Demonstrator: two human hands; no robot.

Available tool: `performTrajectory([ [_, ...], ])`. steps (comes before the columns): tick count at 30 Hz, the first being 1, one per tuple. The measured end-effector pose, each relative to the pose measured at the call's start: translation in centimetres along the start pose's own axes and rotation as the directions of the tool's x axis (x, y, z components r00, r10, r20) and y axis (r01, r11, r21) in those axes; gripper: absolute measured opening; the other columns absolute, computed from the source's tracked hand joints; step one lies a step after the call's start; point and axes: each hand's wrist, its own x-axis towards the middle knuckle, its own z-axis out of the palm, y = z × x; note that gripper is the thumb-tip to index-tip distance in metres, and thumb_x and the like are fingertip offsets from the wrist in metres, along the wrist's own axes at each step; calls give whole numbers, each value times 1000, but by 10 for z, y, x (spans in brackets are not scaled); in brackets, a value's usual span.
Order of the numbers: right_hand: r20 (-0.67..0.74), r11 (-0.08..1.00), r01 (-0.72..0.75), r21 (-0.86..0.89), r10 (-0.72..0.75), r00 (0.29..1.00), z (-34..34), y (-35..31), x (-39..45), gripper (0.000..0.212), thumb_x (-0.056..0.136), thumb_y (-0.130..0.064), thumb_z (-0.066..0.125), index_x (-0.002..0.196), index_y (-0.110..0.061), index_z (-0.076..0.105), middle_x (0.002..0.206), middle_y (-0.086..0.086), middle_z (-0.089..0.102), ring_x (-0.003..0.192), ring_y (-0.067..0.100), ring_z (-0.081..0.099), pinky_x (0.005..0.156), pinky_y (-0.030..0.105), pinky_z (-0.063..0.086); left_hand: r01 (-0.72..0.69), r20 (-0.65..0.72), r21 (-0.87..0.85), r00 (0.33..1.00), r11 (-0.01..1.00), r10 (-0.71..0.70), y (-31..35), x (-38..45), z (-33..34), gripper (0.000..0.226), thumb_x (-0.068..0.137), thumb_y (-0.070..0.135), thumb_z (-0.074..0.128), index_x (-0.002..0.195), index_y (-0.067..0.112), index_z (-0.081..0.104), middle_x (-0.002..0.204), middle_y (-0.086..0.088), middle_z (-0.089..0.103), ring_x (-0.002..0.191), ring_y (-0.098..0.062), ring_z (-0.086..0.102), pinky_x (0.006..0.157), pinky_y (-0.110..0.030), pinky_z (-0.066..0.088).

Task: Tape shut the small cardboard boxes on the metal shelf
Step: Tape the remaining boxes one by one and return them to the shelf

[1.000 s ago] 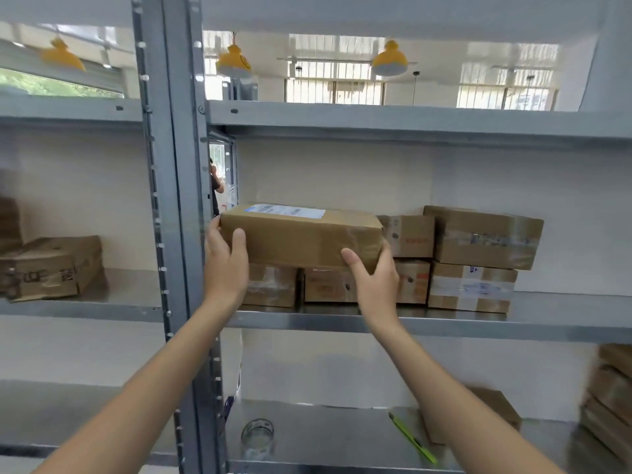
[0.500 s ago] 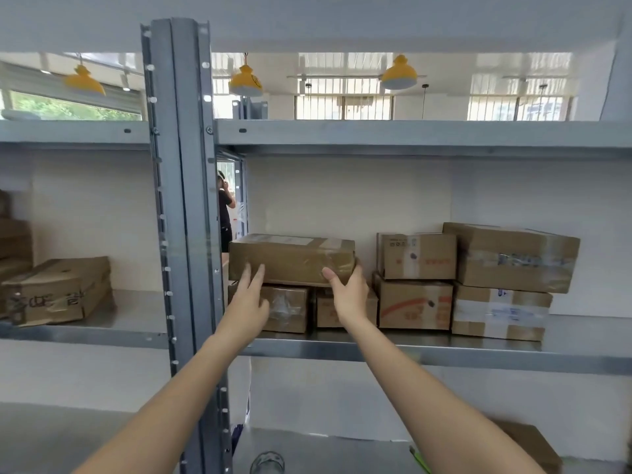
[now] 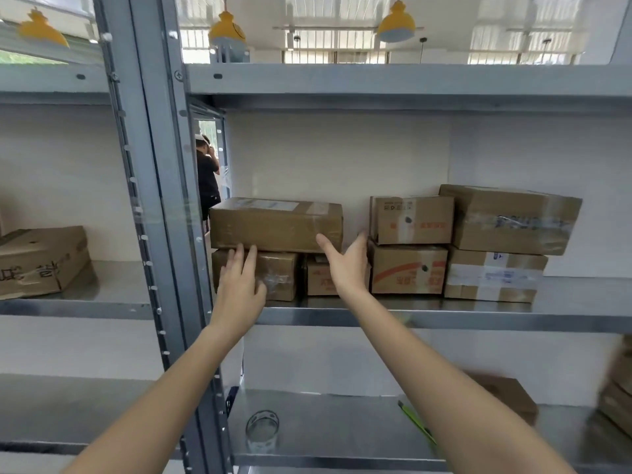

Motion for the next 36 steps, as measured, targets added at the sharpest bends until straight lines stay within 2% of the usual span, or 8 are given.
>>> performTrajectory([
  [5,-180,952,288,-103,-303,936,-37,44,-70,55,91,-44,58,137,-25,37,138,-9,42,126,2,39,100,10,33,-195,-301,-140,942,971,146,19,-52,40,36,97,10,43,131,2,51,131,-14,53,123,-26,47,106,-38,37],
  [10,6,828,274,-490,-310,951,-119,166,-146,29,93,-20,54,114,-1,58,111,11,57,103,25,54,92,37,44,-480,336,-16,824,877,457,30,-139,134,35,94,17,39,119,7,61,111,-12,62,99,-34,62,85,-38,43],
  [13,-1,784,-2,-621,1,1000,-189,229,-167,20,96,-18,55,111,-5,59,112,8,54,99,25,57,86,38,46,-50,915,136,389,990,-106,33,-170,187,31,100,25,42,128,16,50,120,-9,59,105,-28,60,91,-33,46],
  [16,-103,693,-290,-660,299,949,-264,267,-170,22,98,-25,52,107,-7,59,110,6,54,96,24,57,87,38,46,80,949,294,-145,952,-280,39,-194,225,21,97,29,47,103,14,60,90,-3,59,80,-22,61,70,-27,51],
  [21,-343,630,-540,-558,418,841,-368,306,-153,29,98,-25,53,108,2,61,111,18,63,102,32,58,88,36,42,479,936,-10,314,878,-161,80,-196,297,28,103,10,42,82,6,59,94,-17,55,85,-21,53,77,-32,45],
  [24,-435,639,-617,-459,443,783,-406,325,-123,39,99,-28,51,120,5,56,120,23,61,115,37,55,96,40,40,733,823,-170,473,659,-314,133,-172,332,35,106,22,38,125,-1,56,130,-19,55,124,-30,51,105,-35,35],
  [31,-377,709,-693,-130,611,696,-433,362,-29,56,102,-44,36,146,-9,38,150,10,40,138,28,37,114,38,26,938,801,-322,342,129,-492,225,-135,416,58,103,48,32,154,21,26,163,-7,14,147,-26,23,120,-42,19],
  [36,-285,713,-699,-62,658,697,-426,384,12,56,101,-46,37,146,-13,38,149,6,42,135,24,40,99,24,29,934,792,-350,334,68,-511,241,-126,456,62,101,54,29,154,21,24,161,-1,22,148,-20,20,118,-32,14],
])
